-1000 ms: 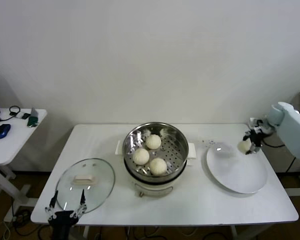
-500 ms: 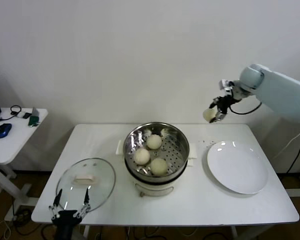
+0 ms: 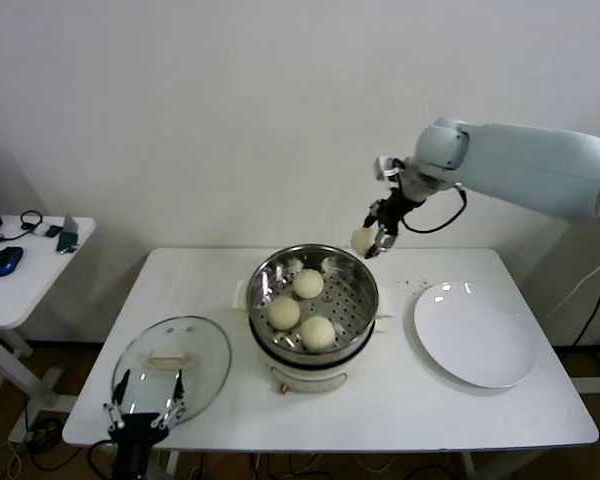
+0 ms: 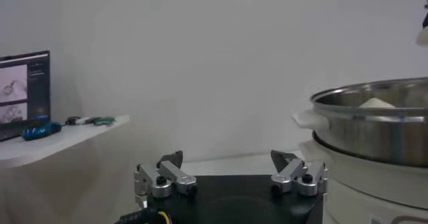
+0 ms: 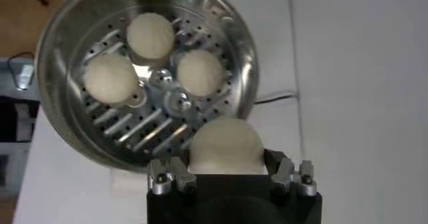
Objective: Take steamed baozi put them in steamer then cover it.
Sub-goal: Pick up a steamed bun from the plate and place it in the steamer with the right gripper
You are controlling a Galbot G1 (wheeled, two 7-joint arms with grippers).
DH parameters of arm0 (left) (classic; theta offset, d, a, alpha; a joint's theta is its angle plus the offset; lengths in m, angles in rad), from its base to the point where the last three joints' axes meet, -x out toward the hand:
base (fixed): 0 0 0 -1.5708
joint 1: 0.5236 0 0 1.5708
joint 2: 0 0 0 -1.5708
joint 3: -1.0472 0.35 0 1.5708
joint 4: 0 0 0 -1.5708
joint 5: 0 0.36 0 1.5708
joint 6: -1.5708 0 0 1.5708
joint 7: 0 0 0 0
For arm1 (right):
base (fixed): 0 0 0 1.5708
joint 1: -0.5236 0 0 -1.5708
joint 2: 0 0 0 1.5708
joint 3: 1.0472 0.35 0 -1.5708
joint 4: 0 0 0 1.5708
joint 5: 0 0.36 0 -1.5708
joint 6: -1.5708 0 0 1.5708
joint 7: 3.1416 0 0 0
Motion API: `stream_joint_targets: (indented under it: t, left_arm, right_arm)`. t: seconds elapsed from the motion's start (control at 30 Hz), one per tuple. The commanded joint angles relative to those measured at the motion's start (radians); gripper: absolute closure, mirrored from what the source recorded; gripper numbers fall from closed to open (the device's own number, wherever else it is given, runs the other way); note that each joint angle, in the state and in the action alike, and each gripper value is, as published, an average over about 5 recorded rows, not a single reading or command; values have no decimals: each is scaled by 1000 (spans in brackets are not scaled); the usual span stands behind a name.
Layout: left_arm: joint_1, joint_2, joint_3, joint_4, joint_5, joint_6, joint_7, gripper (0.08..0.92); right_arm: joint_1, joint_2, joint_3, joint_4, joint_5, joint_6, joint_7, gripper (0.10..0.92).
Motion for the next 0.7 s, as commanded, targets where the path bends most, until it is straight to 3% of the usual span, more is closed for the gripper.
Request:
stream_joint_targets:
  t: [0.03,0.7]
  left_arm:
    - [3,4,-1,-2,-9,3,-6,177]
    - [-11,8,-11,11,-19,6,-7,177]
  right_arm:
    - [2,81,-111,139,101,-44,80,311]
    - [-104,130,-105,57,-3,-45,94,304]
